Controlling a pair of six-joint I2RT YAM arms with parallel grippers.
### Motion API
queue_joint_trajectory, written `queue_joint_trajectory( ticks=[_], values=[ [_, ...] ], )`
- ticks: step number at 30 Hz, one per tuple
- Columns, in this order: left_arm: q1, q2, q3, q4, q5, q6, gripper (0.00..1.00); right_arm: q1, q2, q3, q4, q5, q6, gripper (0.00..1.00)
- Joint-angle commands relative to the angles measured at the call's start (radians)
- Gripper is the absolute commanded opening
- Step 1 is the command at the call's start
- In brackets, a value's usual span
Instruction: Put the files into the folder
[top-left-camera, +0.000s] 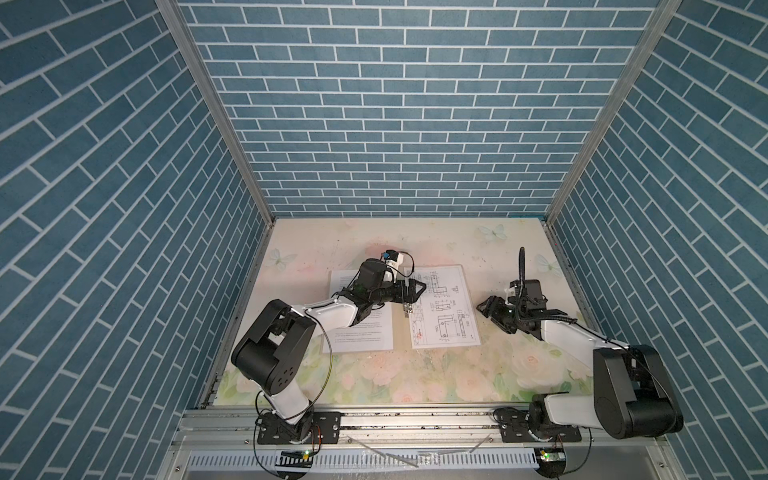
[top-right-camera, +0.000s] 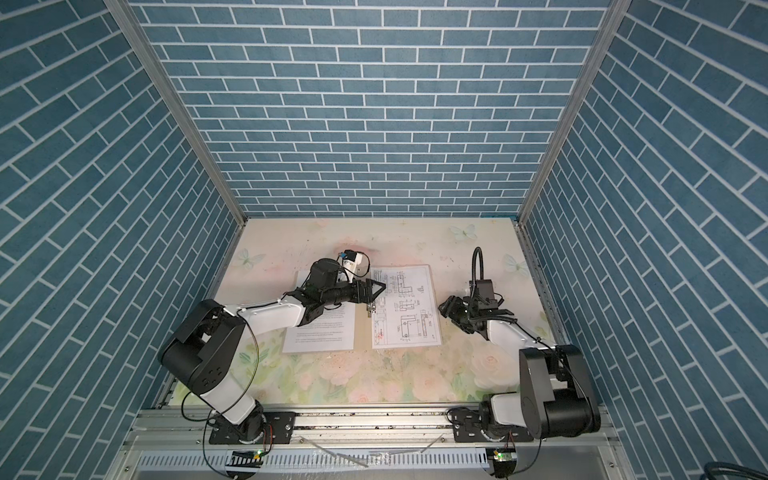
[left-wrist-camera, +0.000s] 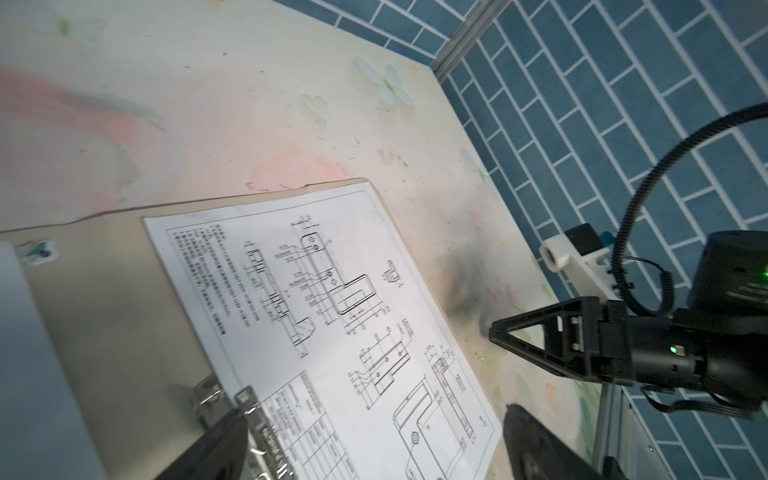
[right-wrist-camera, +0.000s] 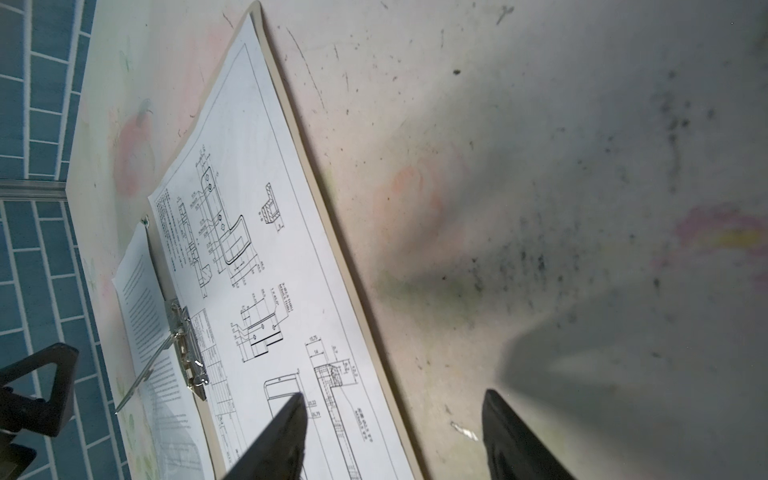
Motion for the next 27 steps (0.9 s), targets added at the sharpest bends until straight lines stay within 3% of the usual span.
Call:
queue_joint_trajectory(
  ticks=[1, 7, 12, 19, 27],
  values=[
    [0.035, 0.016, 0.026, -0.103, -0.042, -0.002, 0.92, -0.004, -0.019, -0.004, -0.001, -0.019, 0.041, 0.64],
    [0.044, 0.065, 0.097, -0.258, -0.079, 0.029, 0.81, -0.003, -0.053, 0.009, -0.021, -0.025, 0.106, 0.60],
    [0.054, 0.097, 0.110, -0.276, -0.074, 0.009, 0.73, -0.002, -0.063, 0.011, -0.011, -0.043, 0.144, 0.58],
    [0.056, 0.157, 0.153, -0.313, -0.066, -0.007, 0.42, 0.001, -0.062, 0.009, -0.008, -0.051, 0.161, 0.56],
    [0.058, 0.199, 0.184, -0.320, -0.070, -0.022, 0.27, 0.009, -0.070, 0.012, -0.012, -0.047, 0.171, 0.55]
  ],
)
